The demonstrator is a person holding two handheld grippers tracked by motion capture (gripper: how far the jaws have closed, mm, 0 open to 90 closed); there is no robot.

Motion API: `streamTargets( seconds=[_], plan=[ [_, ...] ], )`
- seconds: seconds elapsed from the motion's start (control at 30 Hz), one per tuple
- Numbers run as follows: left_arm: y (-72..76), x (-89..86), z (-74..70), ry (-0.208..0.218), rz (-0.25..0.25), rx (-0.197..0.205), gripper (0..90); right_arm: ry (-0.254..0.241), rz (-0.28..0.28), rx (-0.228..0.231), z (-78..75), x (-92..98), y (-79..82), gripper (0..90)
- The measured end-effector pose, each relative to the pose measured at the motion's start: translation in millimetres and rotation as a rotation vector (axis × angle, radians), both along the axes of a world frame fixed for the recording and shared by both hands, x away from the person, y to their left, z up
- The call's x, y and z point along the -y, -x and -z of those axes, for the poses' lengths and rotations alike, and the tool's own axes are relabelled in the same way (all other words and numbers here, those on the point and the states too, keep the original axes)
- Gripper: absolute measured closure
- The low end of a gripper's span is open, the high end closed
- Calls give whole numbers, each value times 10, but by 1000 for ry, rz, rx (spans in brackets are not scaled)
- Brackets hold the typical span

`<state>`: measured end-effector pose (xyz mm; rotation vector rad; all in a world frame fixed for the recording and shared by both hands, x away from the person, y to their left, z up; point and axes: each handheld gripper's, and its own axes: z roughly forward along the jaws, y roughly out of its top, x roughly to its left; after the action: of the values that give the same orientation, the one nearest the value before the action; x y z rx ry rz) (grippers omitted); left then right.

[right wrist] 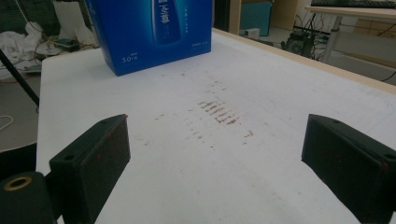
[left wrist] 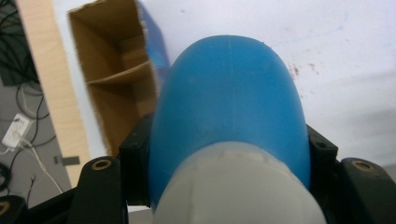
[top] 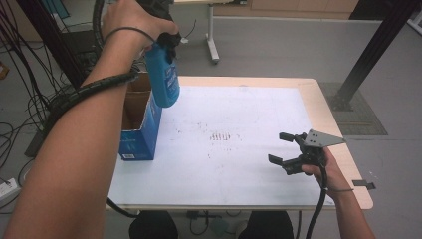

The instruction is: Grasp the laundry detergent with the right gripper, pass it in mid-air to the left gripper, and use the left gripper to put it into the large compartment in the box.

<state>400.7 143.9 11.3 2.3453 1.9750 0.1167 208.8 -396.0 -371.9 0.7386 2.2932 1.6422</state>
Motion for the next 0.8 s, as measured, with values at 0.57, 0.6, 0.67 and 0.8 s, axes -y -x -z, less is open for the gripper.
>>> streamTargets(
  seconds=[0.57, 0.6, 0.67, 0.8],
  plan=[
    [37, -501, 69, -13, -132, -2, 376, 8, 34, 13, 6, -30, 32, 39],
    [38, -533, 72, -9, -136, -1, 377, 8, 34, 13, 3, -30, 32, 40],
    [38, -592, 82, 0, -153, -4, 377, 9, 36, 15, 0, -26, 33, 39],
    [39, -643, 105, -10, -168, -2, 377, 7, 41, 17, 2, -13, 42, 40]
  ],
)
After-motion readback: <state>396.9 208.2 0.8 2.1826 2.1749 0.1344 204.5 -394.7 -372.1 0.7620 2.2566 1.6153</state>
